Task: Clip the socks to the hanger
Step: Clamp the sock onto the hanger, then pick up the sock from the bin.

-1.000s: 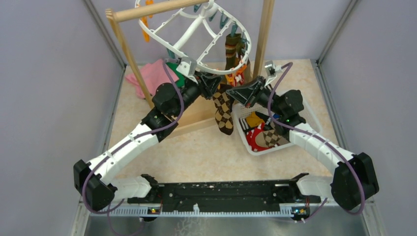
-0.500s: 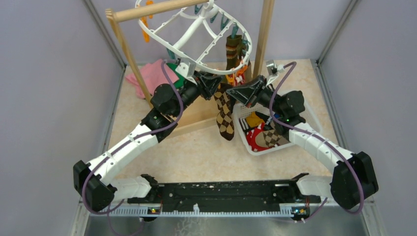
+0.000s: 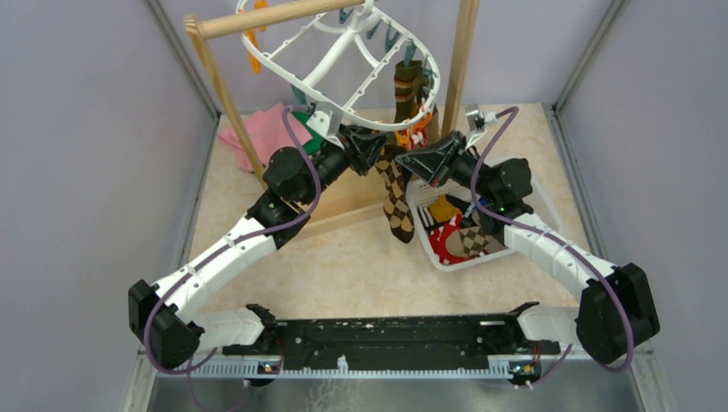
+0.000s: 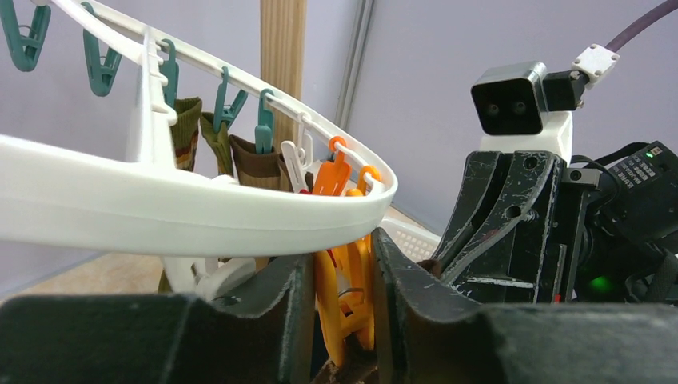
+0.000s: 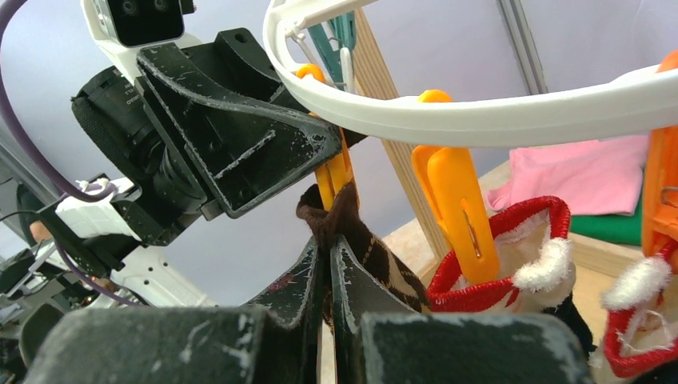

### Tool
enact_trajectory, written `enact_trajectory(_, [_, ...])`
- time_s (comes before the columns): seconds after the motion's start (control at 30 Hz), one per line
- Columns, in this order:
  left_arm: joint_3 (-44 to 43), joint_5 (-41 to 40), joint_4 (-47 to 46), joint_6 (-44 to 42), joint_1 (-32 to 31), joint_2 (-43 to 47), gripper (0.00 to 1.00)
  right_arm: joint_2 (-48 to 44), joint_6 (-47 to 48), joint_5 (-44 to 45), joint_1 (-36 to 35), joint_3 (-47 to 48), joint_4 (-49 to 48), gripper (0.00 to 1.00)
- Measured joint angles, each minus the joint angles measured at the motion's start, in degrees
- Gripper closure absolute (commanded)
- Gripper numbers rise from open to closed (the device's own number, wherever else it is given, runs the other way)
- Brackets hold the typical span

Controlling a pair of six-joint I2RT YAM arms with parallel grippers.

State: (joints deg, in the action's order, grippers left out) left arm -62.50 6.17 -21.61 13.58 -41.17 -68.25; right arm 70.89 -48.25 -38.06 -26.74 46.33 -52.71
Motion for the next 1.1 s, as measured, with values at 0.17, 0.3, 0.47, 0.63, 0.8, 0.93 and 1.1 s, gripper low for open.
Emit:
enact_trajectory(0.17, [0.07, 0.15, -0.2, 0.39, 0.07, 0.02, 0.4, 0.02, 0.0, 0.0, 0.04, 0.0, -0.02, 1.0])
enact_trajectory(0.3, [0.37, 0.9, 0.24, 1.4, -0.02, 0.24, 0.26, 0.04, 0.0, 0.0, 0.04, 0.0, -0.04, 1.0])
enact_trajectory(0.47, [0.39, 1.16, 1.31, 2.36, -0.07, 0.5, 0.15, 0.07, 0.02, 0.0, 0.11, 0.0, 0.0, 1.0])
enact_trajectory(0.63, [2.45, 1.92, 3.19, 2.97, -0.07, 3.91, 0.09, -0.22, 1.81, 0.92, 0.7, 0.0, 2.45, 1.0])
enact_trajectory(0.8, [7.67, 3.15, 4.2, 2.34, -0.07, 11.32, 0.07, -3.21, 8.61, 5.44, 1.11, 0.0, 11.8, 1.0])
enact_trajectory(0.93, [14.38, 3.52, 3.91, 0.87, -0.09, 17.73, 0.06, -5.35, 14.32, 10.08, 1.42, 1.29, 18.84, 1.0])
enact_trajectory(1.1, [23.28, 3.43, 3.65, -0.11, -0.09, 22.25, 0.05, -5.42, 18.86, 15.41, 2.05, 4.07, 25.18, 0.92])
